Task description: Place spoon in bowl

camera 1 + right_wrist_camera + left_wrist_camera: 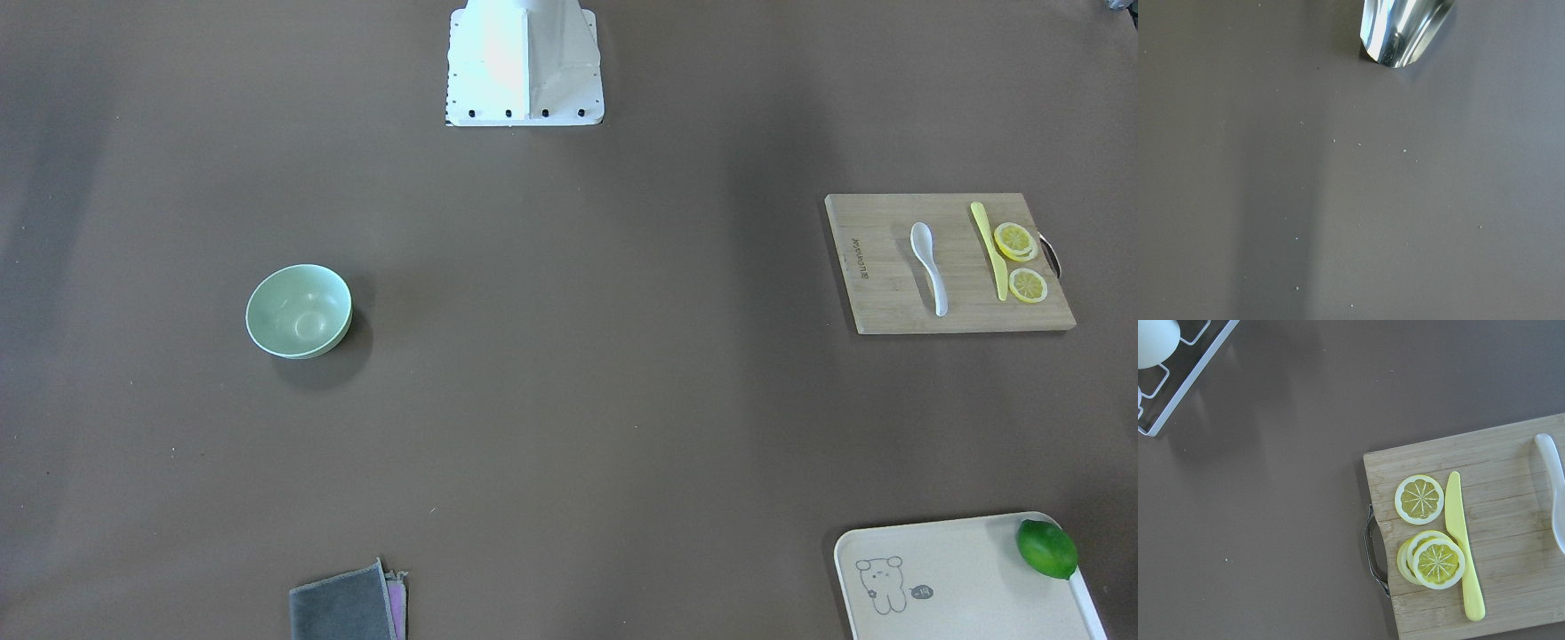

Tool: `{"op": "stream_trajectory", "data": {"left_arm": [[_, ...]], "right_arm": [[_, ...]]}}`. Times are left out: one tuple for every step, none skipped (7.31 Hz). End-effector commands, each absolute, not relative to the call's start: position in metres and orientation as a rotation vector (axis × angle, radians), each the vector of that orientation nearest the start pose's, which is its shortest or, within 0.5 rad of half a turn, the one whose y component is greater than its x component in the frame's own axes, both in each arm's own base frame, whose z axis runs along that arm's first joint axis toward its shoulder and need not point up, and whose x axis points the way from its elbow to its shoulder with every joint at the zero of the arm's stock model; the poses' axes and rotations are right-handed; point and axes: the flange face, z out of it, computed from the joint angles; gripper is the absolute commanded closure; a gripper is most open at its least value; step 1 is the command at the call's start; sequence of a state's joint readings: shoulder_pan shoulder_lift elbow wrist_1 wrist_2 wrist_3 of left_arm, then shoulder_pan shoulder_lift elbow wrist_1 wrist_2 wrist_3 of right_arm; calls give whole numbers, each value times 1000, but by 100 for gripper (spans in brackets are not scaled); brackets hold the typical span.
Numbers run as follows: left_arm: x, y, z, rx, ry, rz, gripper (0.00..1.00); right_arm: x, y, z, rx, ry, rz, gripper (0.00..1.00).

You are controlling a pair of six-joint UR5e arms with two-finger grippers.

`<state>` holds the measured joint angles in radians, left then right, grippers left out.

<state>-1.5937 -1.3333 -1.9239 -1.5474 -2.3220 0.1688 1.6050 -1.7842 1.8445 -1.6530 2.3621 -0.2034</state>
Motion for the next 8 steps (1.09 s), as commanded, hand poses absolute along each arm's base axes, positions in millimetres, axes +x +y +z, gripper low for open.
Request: {"op": "stream_trajectory", "data": {"left_arm": [[-75,-403,571,206,737,185,2],[-77,-413,549,269,729,206,2],[-79,-446,527,405,703,253,2],[-79,-463,524,446,707,270,2],[-78,-467,514,468,707,282,2],[-74,-467,510,463,772,274,2],[-73,-463,505,513,791,286,2],[-70,-466,509,524,803,250,2]], "right_arm": [[77,-408,604,314,-761,-246,0],[77,-416,583,413,-754,-261,0],[74,-420,567,446,-777,-205,0],[59,-443,535,472,-853,-189,0],[21,-451,520,374,-960,-117,0],[-20,-462,501,298,-1011,-38,0],[-63,-468,487,253,-1023,29,0],[-127,-468,476,235,-992,97,0]]}}
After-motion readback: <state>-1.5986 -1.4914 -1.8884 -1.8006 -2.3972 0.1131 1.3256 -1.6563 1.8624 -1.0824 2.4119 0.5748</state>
